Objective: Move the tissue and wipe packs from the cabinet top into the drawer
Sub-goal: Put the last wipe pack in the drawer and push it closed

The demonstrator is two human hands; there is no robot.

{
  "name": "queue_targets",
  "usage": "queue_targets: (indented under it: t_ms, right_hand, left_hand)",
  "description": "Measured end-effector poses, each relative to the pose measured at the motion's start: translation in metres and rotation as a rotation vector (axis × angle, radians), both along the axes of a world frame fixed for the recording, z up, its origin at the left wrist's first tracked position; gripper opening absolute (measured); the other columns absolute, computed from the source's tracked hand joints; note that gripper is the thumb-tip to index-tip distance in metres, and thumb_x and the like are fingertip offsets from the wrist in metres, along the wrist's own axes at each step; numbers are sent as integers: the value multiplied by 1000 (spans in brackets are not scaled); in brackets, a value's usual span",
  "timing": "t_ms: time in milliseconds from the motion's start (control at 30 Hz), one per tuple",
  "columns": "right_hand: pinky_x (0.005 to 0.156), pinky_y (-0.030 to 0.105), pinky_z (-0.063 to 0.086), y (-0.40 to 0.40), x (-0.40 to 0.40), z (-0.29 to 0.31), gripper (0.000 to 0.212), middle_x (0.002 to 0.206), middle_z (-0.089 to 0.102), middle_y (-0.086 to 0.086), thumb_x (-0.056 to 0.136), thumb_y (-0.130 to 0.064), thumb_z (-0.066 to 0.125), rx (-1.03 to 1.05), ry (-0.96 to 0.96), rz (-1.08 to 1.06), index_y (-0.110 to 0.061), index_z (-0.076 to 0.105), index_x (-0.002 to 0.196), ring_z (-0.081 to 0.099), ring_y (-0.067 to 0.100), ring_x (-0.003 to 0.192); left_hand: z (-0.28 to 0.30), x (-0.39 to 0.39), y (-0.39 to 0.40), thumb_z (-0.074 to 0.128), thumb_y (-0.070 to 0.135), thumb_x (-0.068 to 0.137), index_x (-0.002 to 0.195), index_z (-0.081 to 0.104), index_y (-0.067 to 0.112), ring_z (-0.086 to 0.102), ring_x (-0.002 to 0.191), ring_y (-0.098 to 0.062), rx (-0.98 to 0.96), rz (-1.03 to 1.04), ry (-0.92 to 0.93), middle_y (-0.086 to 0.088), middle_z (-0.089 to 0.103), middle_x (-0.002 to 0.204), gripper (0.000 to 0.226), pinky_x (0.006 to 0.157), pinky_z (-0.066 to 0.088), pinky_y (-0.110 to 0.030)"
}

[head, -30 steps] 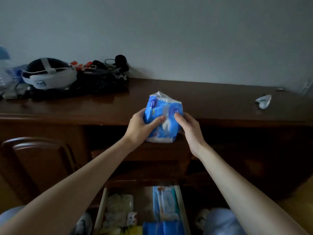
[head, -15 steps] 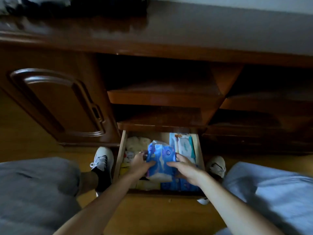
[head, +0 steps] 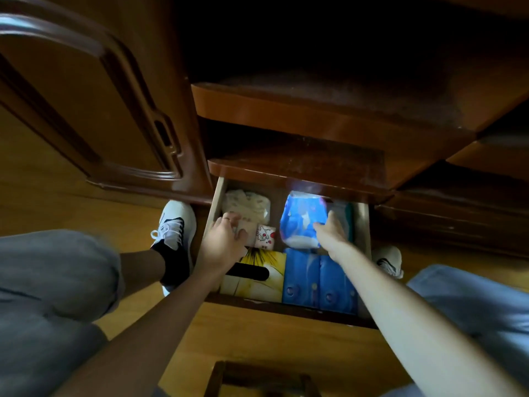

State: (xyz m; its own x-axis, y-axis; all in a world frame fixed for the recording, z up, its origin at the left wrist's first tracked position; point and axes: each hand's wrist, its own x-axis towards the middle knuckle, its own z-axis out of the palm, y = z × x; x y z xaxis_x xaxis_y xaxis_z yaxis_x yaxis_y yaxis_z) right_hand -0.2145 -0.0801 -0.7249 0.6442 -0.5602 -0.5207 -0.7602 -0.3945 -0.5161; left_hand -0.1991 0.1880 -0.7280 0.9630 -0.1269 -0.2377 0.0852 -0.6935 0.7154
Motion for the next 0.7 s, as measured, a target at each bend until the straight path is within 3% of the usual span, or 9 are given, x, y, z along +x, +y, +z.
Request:
queue_targets:
  t_ms: [33, 133, 200, 267, 333, 400, 533, 600, 700]
  right_hand:
    - [94, 40, 52, 2, 7, -5, 59, 154, 44, 15, 104, -18, 47, -18, 11, -2, -14, 25, 159, 55, 35, 124]
    - [46, 24, 43, 9, 28, -19, 48, 142, 52, 17, 101, -6, 41, -22, -8, -77, -9, 36, 149, 57, 24, 80]
    - [38, 21, 43, 11, 38, -28, 46, 138, 54, 19, 99, -2, 39, 48, -44, -174, -7, 40, 145, 62, 29, 80]
    - [63, 27, 57, 13, 44, -34, 46, 137, 56, 19, 98, -1, 42, 180, -97, -321, -7, 45, 144, 66, 37, 104]
    - [88, 44, 59, 18, 48, -39, 44, 129, 62, 16, 96, 1, 48, 424, -172, -507, -9, 51, 139, 66, 33, 108]
    - [95, 48, 57, 23, 48, -42, 43, 127, 63, 18, 94, 2, 53, 507, -203, -574, -8, 54, 136, 66, 33, 108]
    - [87, 30, 43, 17, 57, -42, 50, 149, 48, 20, 97, 0, 41, 129, -169, -332, -7, 40, 147, 55, 38, 128]
    - [91, 31, 46, 9, 61, -42, 57, 157, 41, 19, 99, -1, 36, 40, -135, -246, -9, 33, 155, 50, 39, 134]
    - [101, 45, 51, -1, 63, -48, 61, 161, 37, 17, 99, -2, 36, -15, -41, -107, -10, 29, 159, 48, 40, 137]
  left_hand:
    - [-4, -1, 3, 60, 34, 88, 124, 58, 28, 55, 108, -12, 42, -33, -50, 8, 62, 113, 37, 81, 46, -29]
    - [-12, -5, 6, 64, 27, 87, 124, 62, 20, 51, 116, -22, 112, -91, -145, -1, 63, 115, 37, 94, 45, -34]
    - [-14, -6, 8, 65, 25, 87, 122, 63, 20, 52, 115, -25, 131, -113, -173, -2, 63, 113, 36, 95, 46, -35]
    - [-14, -4, 8, 65, 27, 88, 122, 62, 22, 53, 114, -23, 116, -111, -156, -1, 61, 114, 35, 93, 48, -36]
    - [-10, 1, 5, 63, 35, 91, 124, 61, 25, 53, 113, -15, 64, -73, -102, 5, 60, 117, 34, 88, 47, -31]
    - [-5, 6, 1, 60, 42, 93, 123, 61, 27, 55, 110, -9, 19, -34, -45, 10, 60, 116, 34, 84, 44, -25]
    - [1, 13, -2, 61, 36, 93, 120, 64, 28, 57, 110, -12, 19, -33, -45, 9, 63, 115, 28, 88, 49, -30]
    - [-1, 11, 2, 62, 31, 93, 121, 65, 25, 53, 115, -15, 71, -61, -101, 6, 64, 117, 28, 93, 48, -33]
    - [-6, 4, 9, 64, 25, 92, 119, 66, 20, 50, 118, -19, 117, -123, -166, 1, 65, 117, 28, 96, 46, -33]
